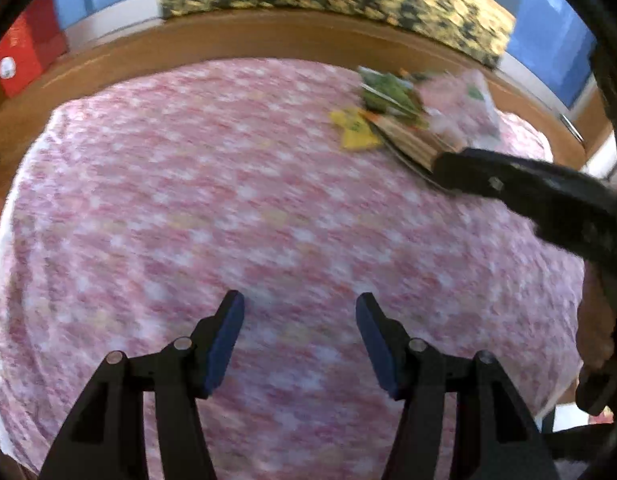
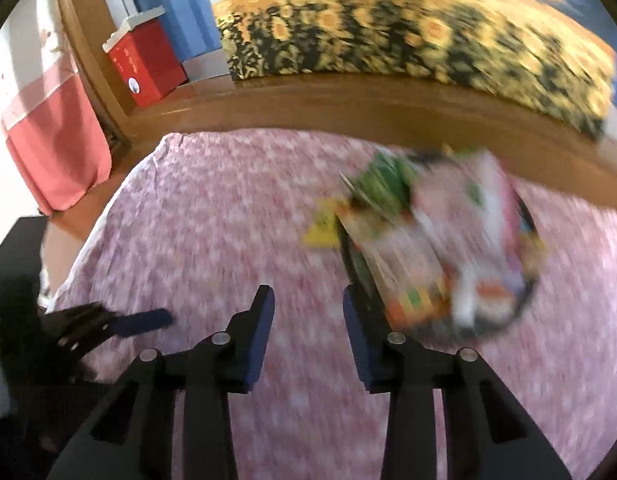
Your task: Organize snacks
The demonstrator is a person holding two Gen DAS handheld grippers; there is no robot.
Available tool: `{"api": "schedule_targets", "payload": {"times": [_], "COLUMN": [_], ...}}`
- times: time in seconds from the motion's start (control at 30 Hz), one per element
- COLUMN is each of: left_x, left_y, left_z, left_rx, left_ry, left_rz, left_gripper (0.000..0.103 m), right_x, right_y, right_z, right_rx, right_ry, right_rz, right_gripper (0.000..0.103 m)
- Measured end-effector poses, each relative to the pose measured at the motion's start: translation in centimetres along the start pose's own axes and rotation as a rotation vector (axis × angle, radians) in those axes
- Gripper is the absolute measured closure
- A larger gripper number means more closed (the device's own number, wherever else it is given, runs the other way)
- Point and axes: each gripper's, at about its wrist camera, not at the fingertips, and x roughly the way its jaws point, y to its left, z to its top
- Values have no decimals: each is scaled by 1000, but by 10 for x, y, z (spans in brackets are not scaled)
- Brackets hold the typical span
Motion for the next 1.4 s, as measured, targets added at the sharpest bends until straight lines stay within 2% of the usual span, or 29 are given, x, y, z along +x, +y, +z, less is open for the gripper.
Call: {"api": "schedule_targets", "payload": {"times": [0.1,0.27,0.33,0.4,0.47,0.6,0.67,0.73,0.8,0.87,1.0,1.13,1.2,1.33,1.37,1.4], "left_x": [0,2,4,9,19,31,36,40,44,45,43,40,36,36,37,39], "left_y": [17,36,42,50,56,66,69,73,79,84,84,73,65,50,46,41], "left_z": [15,51,58,64,70,70,69,68,68,69,69,68,67,65,65,66], "left_rx": [-33,-48,-48,-52,-64,-70,-69,-85,-105,-115,-98,-38,-1,57,67,74], "left_ry": [-45,-105,-117,-115,-97,-51,-26,-10,-7,-11,-19,-24,-24,-14,-14,-14], "left_rz": [10,-58,-80,-106,-138,-252,-263,-284,-319,-345,-373,-369,-372,-370,-371,-371], "left_gripper": [42,42,42,42,42,42,42,42,42,42,39,39,39,39,39,39], "right_x": [20,51,67,84,89,102,112,119,119,117,98,53,32,-2,3,7], "right_y": [11,25,32,35,37,41,40,32,25,14,0,-3,-1,-7,-4,-3], "right_z": [18,40,45,46,46,53,60,70,77,78,68,55,50,45,47,46], "right_rx": [-38,-131,-184,-221,-245,-252,-237,-163,-110,-28,97,146,137,115,103,80], "right_ry": [9,60,90,134,120,124,143,168,193,224,219,142,102,24,29,50], "right_rz": [-25,-93,-146,-200,-250,-327,-352,-327,-291,-211,-74,24,19,-45,-56,-69], "right_gripper": [65,65,65,65,65,65,65,65,74,101,102,102,102,101,98,90]}}
